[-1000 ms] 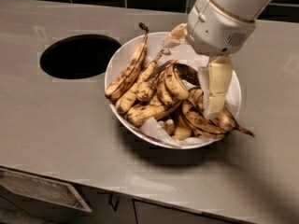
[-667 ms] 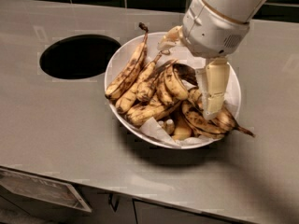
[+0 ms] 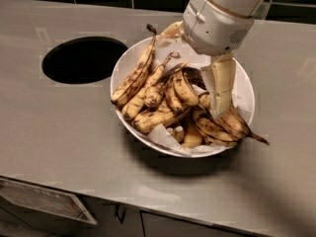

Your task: Pick banana from white bowl

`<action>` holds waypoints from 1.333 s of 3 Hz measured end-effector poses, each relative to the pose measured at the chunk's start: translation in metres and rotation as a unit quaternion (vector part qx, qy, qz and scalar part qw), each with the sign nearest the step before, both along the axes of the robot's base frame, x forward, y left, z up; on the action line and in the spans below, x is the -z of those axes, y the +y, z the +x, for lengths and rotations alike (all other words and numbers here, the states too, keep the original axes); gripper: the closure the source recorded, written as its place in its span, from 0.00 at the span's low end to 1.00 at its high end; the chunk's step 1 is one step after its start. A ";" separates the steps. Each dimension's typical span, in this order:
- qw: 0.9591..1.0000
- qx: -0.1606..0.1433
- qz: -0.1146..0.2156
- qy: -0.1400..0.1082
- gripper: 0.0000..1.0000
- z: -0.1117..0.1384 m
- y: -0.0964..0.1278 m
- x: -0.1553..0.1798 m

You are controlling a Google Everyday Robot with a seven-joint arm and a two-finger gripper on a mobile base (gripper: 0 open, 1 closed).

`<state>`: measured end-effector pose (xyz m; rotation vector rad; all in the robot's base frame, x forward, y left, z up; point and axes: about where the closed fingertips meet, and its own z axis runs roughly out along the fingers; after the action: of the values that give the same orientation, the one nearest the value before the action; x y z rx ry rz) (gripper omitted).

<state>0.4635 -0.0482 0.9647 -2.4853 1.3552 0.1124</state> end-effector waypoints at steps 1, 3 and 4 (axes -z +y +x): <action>1.000 0.000 0.000 0.000 0.00 0.000 0.000 0.000; 1.000 0.014 0.009 -0.014 0.00 0.011 -0.002 0.002; 1.000 0.017 0.003 -0.018 0.00 0.014 -0.003 0.002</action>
Offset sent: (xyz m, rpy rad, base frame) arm 0.0075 -0.0104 -0.0070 0.0206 -0.0101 -0.0494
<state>0.4773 -0.0516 0.9623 -2.4457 1.3793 0.0639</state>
